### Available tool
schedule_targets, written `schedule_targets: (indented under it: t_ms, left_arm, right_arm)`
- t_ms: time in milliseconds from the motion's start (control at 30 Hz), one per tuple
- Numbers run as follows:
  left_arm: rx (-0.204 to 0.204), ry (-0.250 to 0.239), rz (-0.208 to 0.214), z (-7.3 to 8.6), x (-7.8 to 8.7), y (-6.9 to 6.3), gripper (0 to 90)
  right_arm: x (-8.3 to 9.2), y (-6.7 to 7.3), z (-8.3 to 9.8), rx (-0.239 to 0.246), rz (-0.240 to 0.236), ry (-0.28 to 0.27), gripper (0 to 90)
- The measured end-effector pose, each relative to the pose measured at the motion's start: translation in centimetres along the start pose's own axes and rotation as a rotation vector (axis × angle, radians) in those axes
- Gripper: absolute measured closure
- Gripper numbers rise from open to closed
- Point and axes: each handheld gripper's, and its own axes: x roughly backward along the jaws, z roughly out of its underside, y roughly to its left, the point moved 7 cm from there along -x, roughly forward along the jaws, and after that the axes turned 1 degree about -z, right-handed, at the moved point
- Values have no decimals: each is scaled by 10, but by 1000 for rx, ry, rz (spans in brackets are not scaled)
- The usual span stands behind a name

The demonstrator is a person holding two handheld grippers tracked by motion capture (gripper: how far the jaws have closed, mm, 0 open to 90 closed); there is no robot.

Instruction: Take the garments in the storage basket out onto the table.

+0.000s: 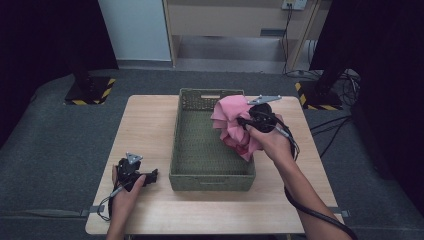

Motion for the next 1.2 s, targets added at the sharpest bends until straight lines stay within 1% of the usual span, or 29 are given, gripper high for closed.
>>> schedule_targets:
  t_ms: [200, 500, 833, 867, 900, 933, 967, 1100, 1200]
  left_arm:
    - [0, 0, 0, 0, 0, 0, 0]
    - [0, 0, 0, 0, 0, 0, 0]
    - [0, 0, 0, 0, 0, 0, 0]
    - [0, 0, 0, 0, 0, 0, 0]
    - [0, 0, 0, 0, 0, 0, 0]
    - [0, 0, 0, 0, 0, 0, 0]
    - [0, 0, 0, 0, 0, 0, 0]
    - [0, 0, 0, 0, 0, 0, 0]
    - [0, 0, 0, 0, 0, 0, 0]
  right_arm:
    - [10, -14, 7, -29, 17, -11, 670]
    - [24, -31, 16, -58, 40, -25, 670]
    - [39, -55, 30, -90, 77, -26, 670]
    - [39, -55, 30, -90, 77, -26, 670]
    - [42, -60, 33, -98, 83, -26, 670]
    - [42, -60, 33, -98, 83, -26, 670]
    - [44, -64, 37, -108, 89, -25, 670]
    - [46, -71, 42, -120, 99, -22, 670]
    - [48, -74, 44, -120, 109, -18, 670]
